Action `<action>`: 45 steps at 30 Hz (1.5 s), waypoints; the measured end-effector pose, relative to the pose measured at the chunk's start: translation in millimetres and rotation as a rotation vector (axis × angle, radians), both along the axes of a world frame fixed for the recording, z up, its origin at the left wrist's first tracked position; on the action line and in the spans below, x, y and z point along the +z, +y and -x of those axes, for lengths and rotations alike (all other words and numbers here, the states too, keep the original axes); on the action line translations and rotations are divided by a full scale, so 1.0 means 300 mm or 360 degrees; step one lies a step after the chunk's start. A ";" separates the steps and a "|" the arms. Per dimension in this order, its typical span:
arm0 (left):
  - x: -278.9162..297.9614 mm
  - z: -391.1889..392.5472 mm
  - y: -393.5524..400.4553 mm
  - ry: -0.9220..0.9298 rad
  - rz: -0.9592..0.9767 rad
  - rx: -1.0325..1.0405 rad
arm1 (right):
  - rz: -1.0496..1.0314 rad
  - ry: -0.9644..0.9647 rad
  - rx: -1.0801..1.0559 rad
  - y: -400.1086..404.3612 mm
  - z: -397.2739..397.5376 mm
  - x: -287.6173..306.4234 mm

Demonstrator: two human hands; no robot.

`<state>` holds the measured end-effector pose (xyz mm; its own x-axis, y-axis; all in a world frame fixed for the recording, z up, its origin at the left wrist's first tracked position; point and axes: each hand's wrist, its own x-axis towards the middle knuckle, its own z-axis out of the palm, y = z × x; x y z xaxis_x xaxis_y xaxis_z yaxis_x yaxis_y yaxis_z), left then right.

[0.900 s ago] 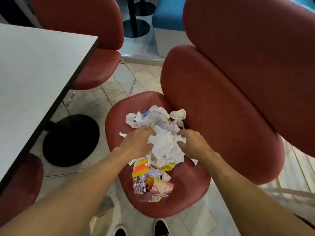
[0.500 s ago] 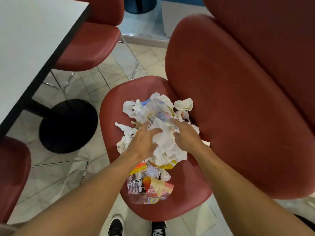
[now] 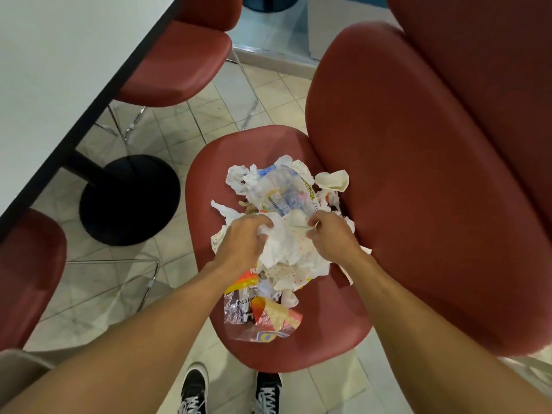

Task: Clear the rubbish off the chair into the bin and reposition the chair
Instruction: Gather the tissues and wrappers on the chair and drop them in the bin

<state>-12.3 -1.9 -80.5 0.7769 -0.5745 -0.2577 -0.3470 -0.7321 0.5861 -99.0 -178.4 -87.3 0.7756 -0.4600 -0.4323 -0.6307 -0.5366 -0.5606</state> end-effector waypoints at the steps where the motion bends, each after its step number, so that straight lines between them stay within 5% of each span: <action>1: 0.024 -0.002 0.017 -0.0024 0.0004 0.0035 | 0.0006 -0.0023 -0.0007 -0.005 0.003 0.027; 10: 0.190 0.006 0.224 -0.0102 0.0149 0.0219 | 0.0096 -0.0127 0.0135 0.131 -0.036 0.270; 20: 0.285 0.124 0.682 -0.0030 0.0191 0.0610 | 0.0119 -0.0167 0.0435 0.582 -0.047 0.368; 33: 0.246 0.341 1.570 0.0069 -0.0050 0.1202 | -0.0092 -0.0034 0.0655 1.315 -0.017 0.367; 45: 0.157 0.367 1.838 0.0558 -0.0065 0.1194 | -0.0247 0.0151 0.0639 1.738 -0.015 0.269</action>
